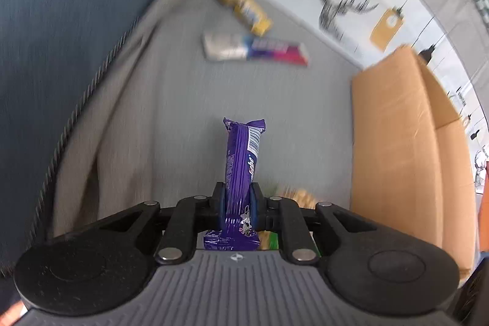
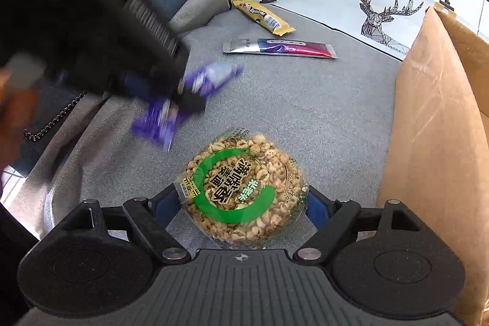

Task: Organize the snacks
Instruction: 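Grasp the purple chocolate bar with the left gripper and lift it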

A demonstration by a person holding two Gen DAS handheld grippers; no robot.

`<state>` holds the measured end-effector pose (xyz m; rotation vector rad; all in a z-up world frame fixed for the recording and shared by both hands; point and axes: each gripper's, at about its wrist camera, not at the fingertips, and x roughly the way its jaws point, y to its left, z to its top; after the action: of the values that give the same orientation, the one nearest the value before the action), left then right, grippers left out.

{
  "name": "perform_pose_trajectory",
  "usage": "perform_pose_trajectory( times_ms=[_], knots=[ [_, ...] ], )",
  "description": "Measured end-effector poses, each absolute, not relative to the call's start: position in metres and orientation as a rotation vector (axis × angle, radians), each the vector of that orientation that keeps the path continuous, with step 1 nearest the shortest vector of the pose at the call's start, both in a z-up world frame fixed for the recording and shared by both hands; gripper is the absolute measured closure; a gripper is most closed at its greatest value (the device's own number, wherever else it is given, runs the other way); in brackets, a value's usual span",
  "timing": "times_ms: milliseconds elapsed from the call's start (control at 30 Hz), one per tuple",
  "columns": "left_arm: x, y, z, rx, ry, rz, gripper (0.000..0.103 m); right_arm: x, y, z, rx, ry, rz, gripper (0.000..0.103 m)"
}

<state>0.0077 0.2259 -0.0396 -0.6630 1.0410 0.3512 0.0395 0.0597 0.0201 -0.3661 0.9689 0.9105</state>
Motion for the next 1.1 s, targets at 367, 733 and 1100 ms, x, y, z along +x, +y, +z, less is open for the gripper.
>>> perform_pose_trajectory(
  times_ms=[367,733,1100],
  knots=[
    [0.016,0.217,-0.055,-0.588,1.138,0.377,0.082,0.039,0.060,0.012,-0.390,1.015,0.905,0.017],
    [0.025,0.214,-0.056,-0.563,1.143,0.383,0.081,0.041,0.062,0.008,-0.400,1.026,0.905,0.016],
    [0.023,0.212,-0.055,-0.560,1.144,0.388,0.081,0.040,0.062,0.008,-0.411,1.016,0.902,0.017]
  ],
)
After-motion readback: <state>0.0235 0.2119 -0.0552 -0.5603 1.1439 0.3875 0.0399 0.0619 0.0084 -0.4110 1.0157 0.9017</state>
